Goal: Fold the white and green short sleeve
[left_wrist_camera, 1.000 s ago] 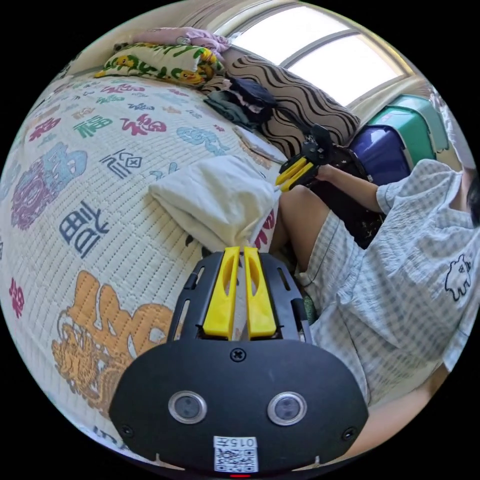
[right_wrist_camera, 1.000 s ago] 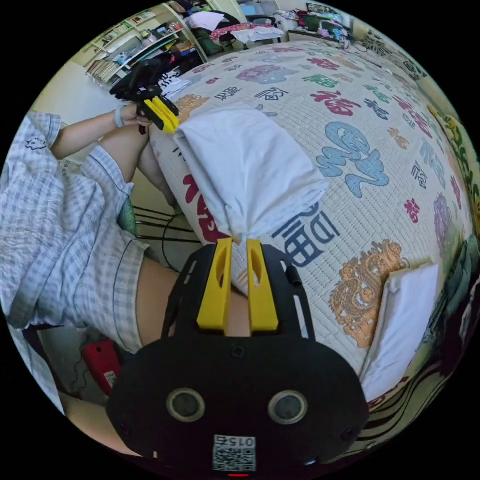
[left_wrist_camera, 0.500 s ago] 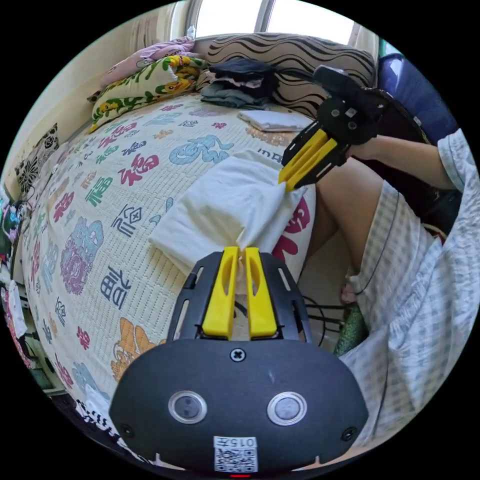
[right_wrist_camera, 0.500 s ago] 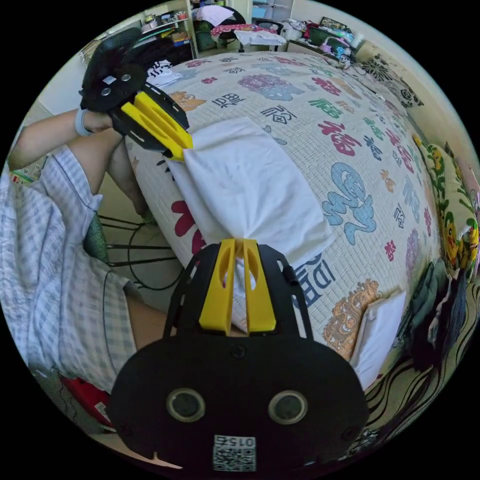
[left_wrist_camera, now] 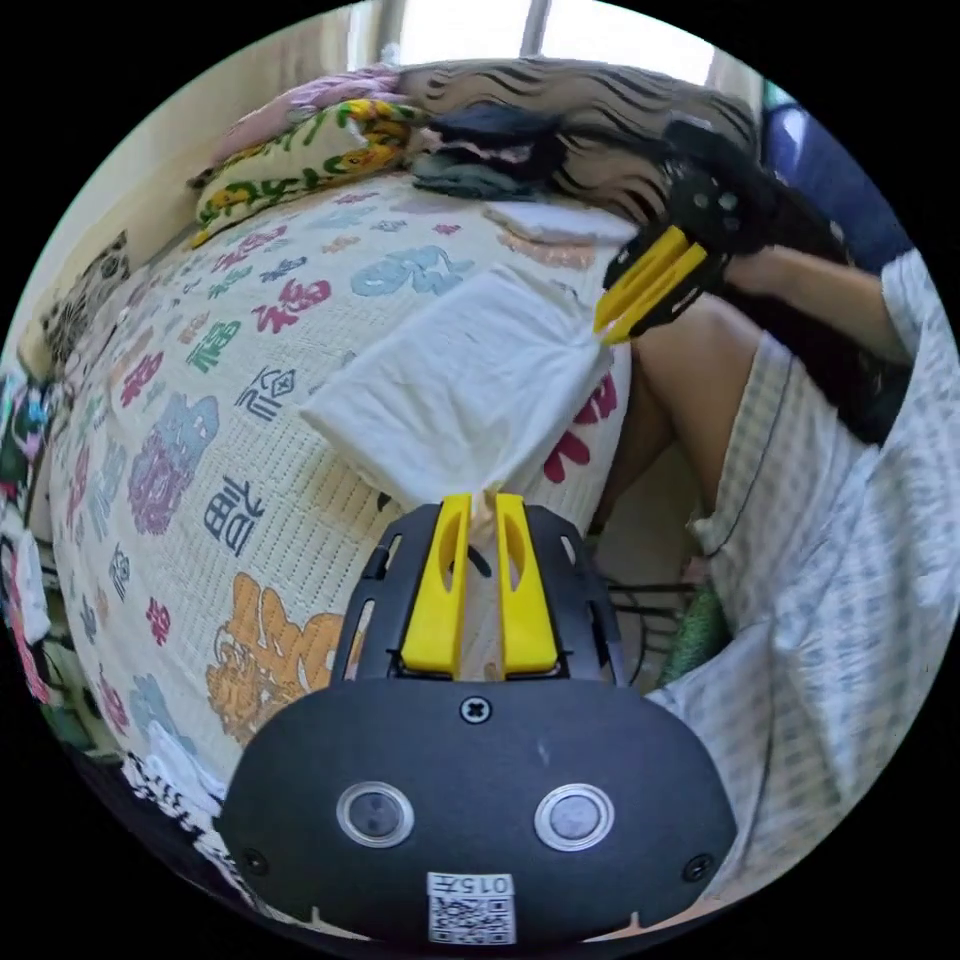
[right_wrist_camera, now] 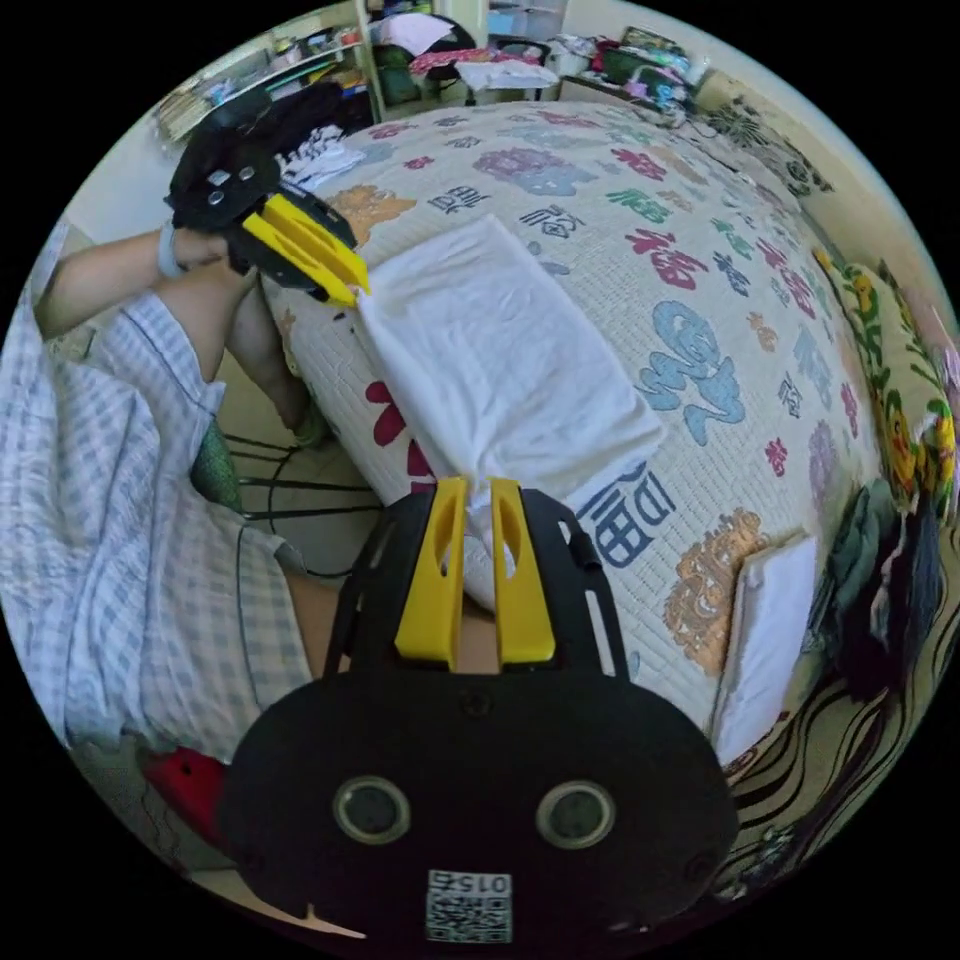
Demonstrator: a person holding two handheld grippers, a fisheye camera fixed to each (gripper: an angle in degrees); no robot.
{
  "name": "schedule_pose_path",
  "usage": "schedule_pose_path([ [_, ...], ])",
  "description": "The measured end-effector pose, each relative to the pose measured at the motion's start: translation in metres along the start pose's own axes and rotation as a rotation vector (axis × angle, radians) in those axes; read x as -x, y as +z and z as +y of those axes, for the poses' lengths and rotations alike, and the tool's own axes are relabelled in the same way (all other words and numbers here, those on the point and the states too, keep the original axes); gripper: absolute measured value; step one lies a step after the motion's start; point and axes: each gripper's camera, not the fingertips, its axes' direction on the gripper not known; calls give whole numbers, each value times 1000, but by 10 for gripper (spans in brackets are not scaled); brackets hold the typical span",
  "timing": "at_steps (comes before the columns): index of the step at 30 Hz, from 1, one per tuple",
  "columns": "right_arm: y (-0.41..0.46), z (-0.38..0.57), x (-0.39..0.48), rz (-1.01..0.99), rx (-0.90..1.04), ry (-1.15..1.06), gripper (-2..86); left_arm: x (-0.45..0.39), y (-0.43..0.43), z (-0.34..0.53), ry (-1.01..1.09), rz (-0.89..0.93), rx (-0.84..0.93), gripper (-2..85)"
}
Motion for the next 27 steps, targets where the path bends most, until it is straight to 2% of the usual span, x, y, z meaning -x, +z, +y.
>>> schedule_pose_path([
  [5, -12, 23, -109, -139, -143, 405, 66, 79, -38, -3, -353, 73, -233, 83],
  [7, 0, 29, -163, -314, -228, 581, 75, 134, -23, -4, -564, 197, -277, 89],
  [10, 25, 28, -207, -436, -226, 727, 60, 183, 12, 0, -760, 392, -274, 78],
  [13, 46, 27, -227, -495, -178, 767, 30, 200, 35, 1, -841, 467, -257, 9],
  [17, 46, 50, -240, -509, -235, 838, 5, 211, 33, 17, -924, 472, -277, -5],
  [23, 52, 74, -246, -549, -315, 877, 4, 195, 32, 18, -888, 362, -269, 28],
  [24, 41, 78, -242, -519, -340, 857, 2, 189, 22, 21, -899, 349, -279, 63],
  [27, 14, 85, -219, -491, -370, 712, -3, 161, -8, 30, -830, 429, -374, 72],
])
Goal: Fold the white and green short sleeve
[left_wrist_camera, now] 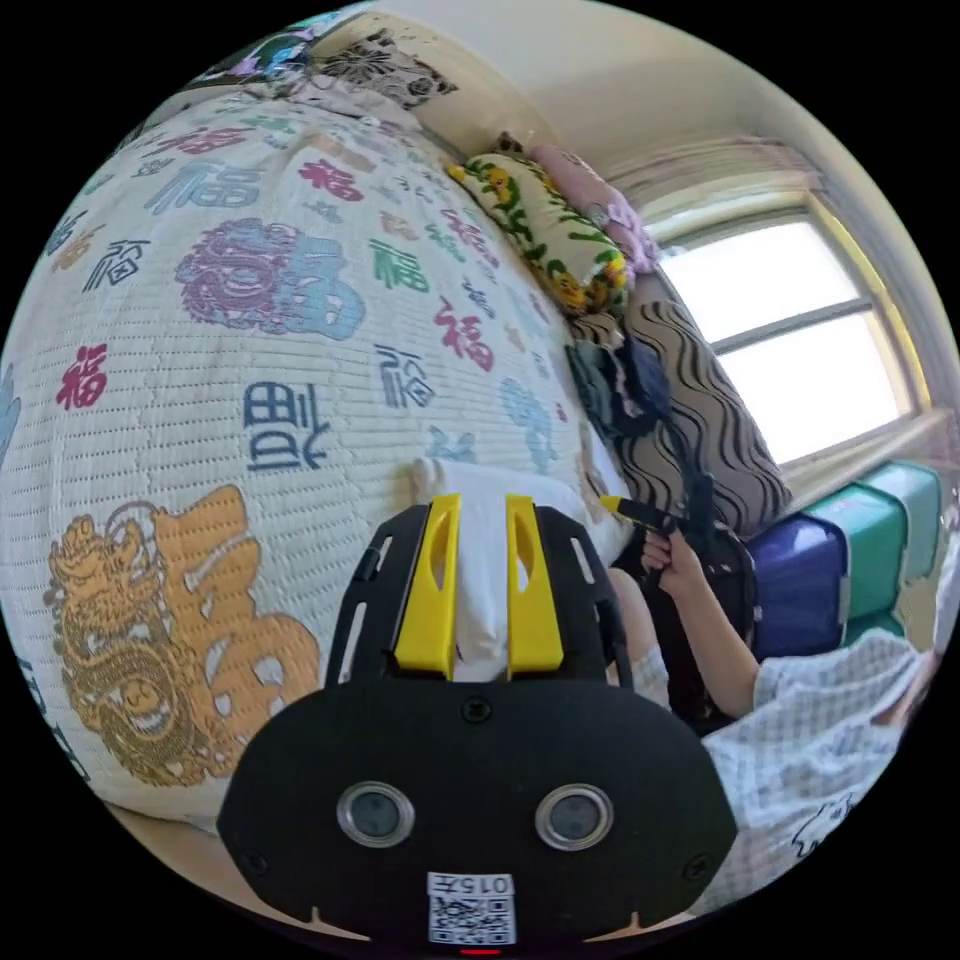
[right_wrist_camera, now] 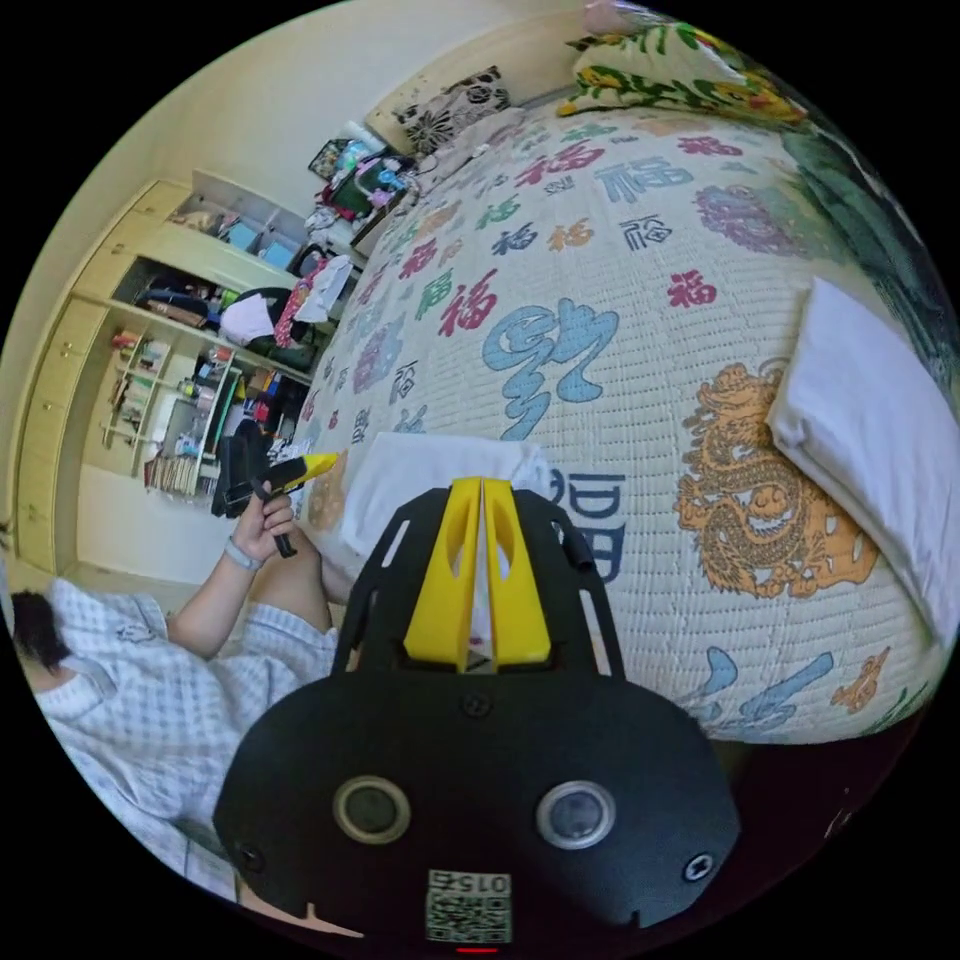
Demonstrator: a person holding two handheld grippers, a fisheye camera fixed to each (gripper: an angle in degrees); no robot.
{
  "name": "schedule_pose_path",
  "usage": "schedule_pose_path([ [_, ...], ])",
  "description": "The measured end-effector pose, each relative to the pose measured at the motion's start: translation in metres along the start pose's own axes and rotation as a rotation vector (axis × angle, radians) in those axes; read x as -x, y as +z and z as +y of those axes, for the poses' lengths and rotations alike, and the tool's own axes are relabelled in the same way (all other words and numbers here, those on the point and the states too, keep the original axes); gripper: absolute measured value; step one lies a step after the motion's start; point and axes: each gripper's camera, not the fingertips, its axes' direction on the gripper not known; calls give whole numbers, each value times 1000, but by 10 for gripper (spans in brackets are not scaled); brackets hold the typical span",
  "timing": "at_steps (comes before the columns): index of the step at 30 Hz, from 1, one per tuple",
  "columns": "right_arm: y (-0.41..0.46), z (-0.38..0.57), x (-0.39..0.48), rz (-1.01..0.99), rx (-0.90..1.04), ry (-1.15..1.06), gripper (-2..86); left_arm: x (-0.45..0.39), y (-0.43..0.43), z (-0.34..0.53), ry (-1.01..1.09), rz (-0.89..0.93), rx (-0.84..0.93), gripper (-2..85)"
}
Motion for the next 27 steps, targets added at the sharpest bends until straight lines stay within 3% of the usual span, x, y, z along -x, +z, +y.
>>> schedule_pose_path([
  [5, 31, 37, 51, 19, 141, -204, -5, -57, 25, 49, 163, -43, 166, 65],
  [10, 88, 59, 55, 334, 242, -105, -6, -62, 61, 75, 99, -216, 232, 13],
  [19, 133, 60, 50, 426, 282, -114, -6, -121, 109, 90, 259, -562, 300, -4],
  [27, 158, 61, 52, 518, 300, -154, -6, -135, 110, 81, 174, -549, 334, -4],
])
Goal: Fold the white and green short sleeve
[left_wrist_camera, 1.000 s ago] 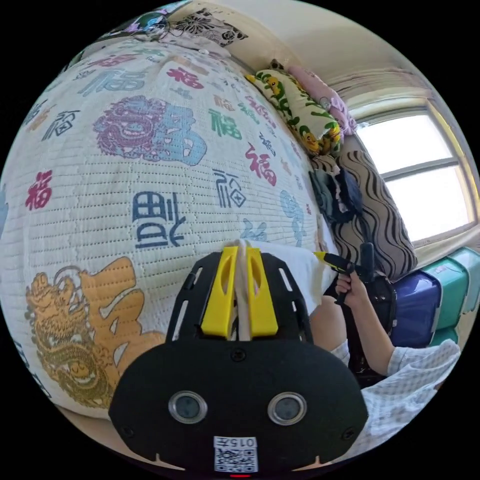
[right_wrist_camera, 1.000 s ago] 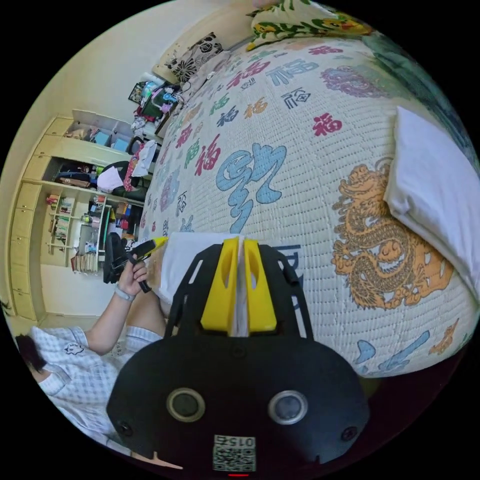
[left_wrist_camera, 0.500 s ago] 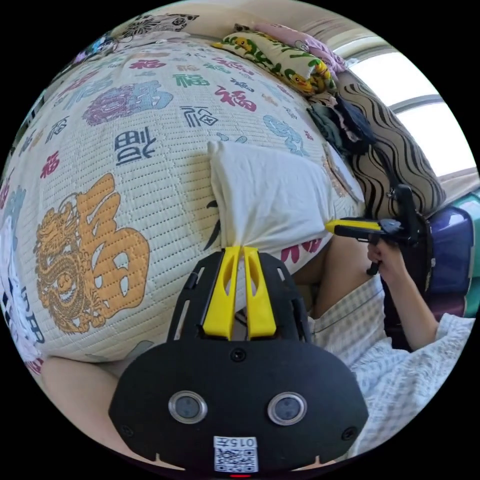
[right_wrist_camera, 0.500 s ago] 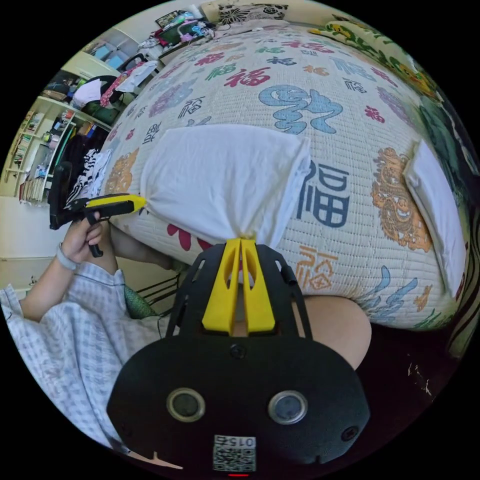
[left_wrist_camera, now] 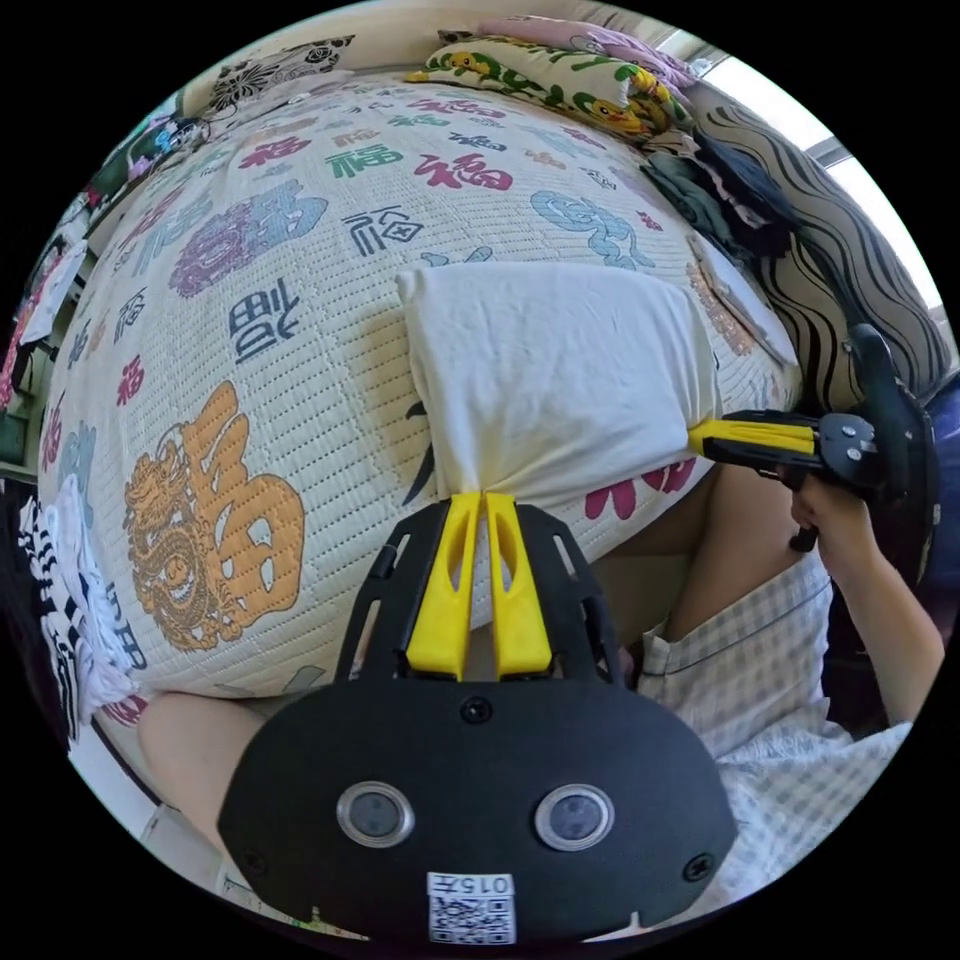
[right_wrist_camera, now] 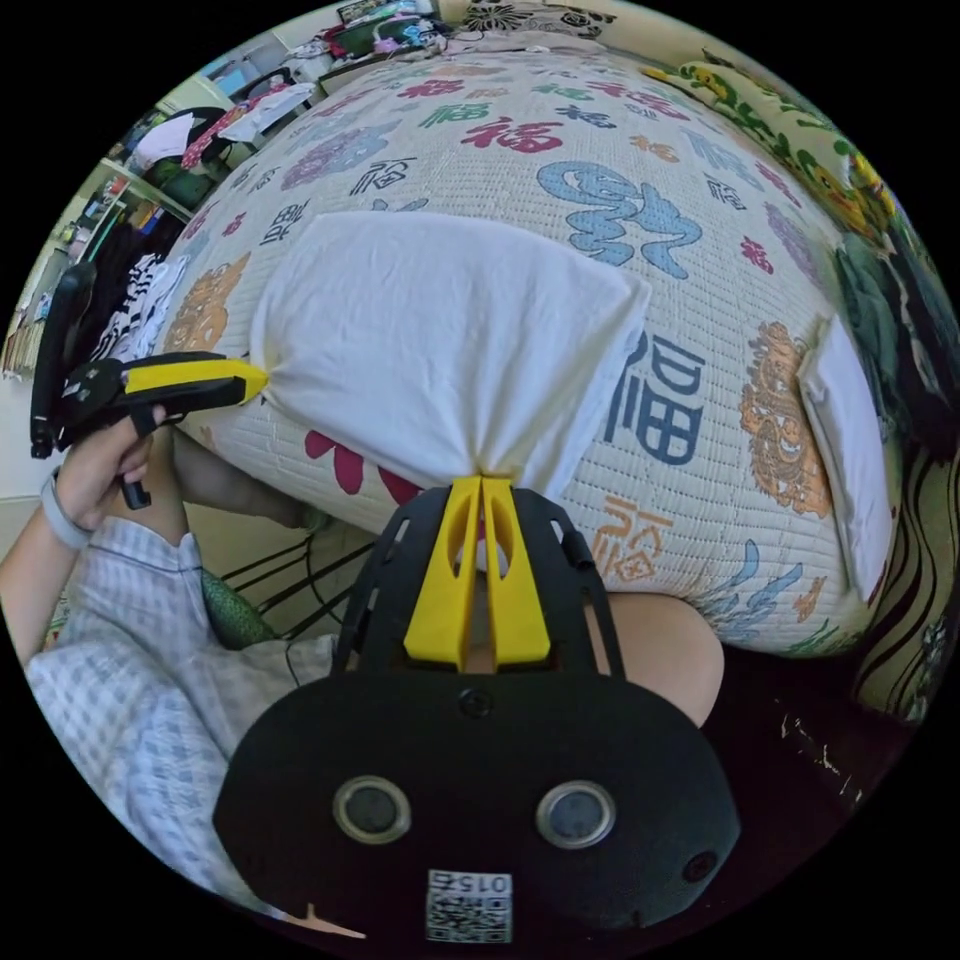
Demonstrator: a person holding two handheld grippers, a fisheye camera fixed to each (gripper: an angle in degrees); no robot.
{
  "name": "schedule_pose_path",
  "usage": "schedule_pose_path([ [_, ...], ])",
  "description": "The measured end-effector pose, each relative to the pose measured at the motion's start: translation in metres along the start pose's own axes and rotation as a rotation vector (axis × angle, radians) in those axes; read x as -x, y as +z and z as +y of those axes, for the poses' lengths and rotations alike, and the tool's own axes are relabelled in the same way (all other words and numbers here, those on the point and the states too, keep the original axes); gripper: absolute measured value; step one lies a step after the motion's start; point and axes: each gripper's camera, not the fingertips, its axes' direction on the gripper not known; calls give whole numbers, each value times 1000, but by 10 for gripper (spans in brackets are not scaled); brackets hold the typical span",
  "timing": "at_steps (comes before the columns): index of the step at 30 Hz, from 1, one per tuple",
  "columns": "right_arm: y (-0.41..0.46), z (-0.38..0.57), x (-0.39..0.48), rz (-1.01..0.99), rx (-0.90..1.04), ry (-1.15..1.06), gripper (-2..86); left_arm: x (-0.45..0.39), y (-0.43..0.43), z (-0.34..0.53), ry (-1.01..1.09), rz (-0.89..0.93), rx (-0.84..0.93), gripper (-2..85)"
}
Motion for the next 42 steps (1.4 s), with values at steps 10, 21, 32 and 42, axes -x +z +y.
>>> schedule_pose_path([
  [10, 22, -6, 13, 192, -1, 33, -6, -53, -23, 7, 210, -344, -24, 2],
  [21, -23, 31, -143, -479, -364, 132, 87, 127, -167, 1, -98, 337, -323, 118],
  [32, 91, -30, -212, -1006, -183, 162, 137, 282, -119, -35, -170, 904, -100, 145],
  [42, 148, -82, -183, -1155, -147, 97, 74, 295, -147, -90, -18, 1052, 31, 87],
])
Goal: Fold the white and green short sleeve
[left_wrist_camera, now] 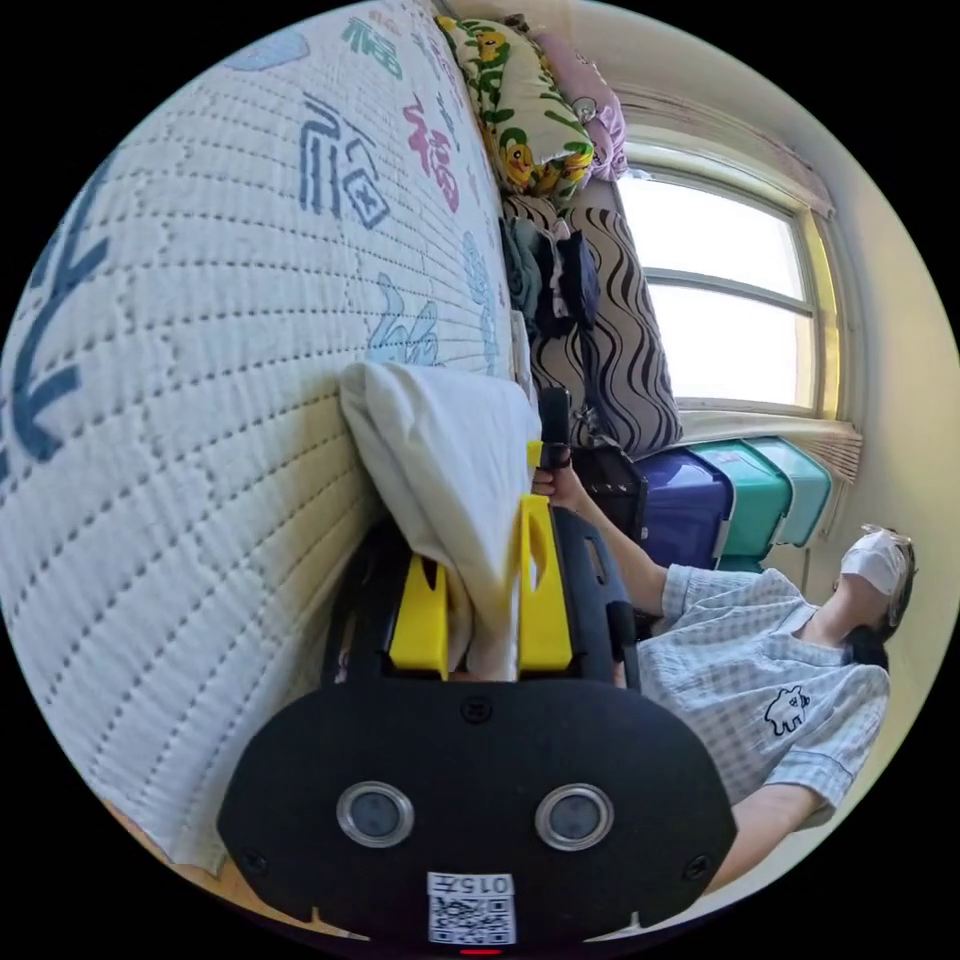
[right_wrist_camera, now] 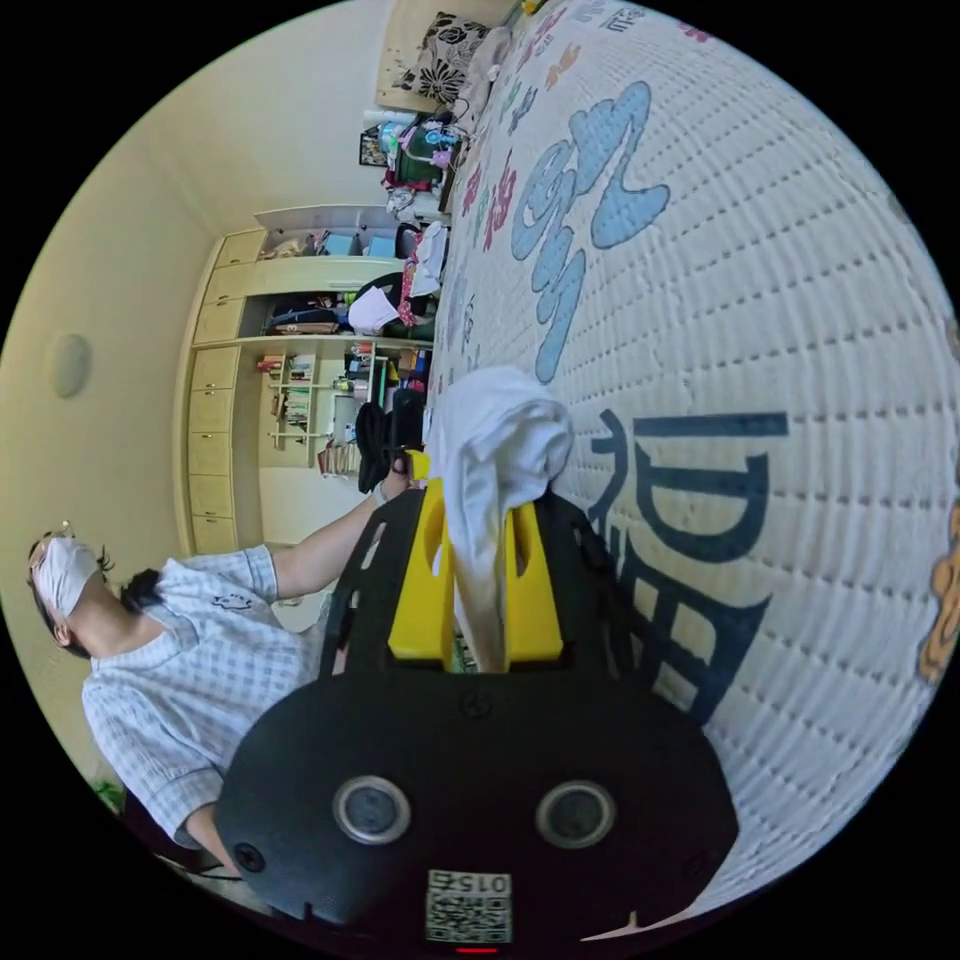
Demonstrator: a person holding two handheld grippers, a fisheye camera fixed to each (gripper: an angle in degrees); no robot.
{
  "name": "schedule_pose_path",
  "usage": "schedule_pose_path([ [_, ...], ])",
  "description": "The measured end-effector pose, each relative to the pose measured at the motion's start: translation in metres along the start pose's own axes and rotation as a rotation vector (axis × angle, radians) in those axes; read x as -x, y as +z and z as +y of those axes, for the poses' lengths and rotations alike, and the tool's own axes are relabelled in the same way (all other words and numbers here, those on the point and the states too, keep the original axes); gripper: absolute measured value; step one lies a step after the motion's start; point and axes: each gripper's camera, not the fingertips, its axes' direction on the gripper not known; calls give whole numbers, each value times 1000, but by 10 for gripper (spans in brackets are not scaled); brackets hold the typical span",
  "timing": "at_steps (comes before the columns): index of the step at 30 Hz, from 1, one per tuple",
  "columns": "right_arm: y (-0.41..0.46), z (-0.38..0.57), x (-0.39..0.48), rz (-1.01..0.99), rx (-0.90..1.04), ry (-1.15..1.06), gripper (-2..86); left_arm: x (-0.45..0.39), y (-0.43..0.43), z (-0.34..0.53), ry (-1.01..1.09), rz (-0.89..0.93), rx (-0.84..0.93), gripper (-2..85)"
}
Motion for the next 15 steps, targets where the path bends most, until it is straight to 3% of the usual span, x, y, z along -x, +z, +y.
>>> schedule_pose_path([
  [8, 26, 12, 32, 53, -52, -26, 45, -55, -70, 8, 32, 23, -11, 55],
  [15, 93, -13, 160, 53, 10, -257, 39, -194, -206, 51, 230, 70, -128, 51],
])
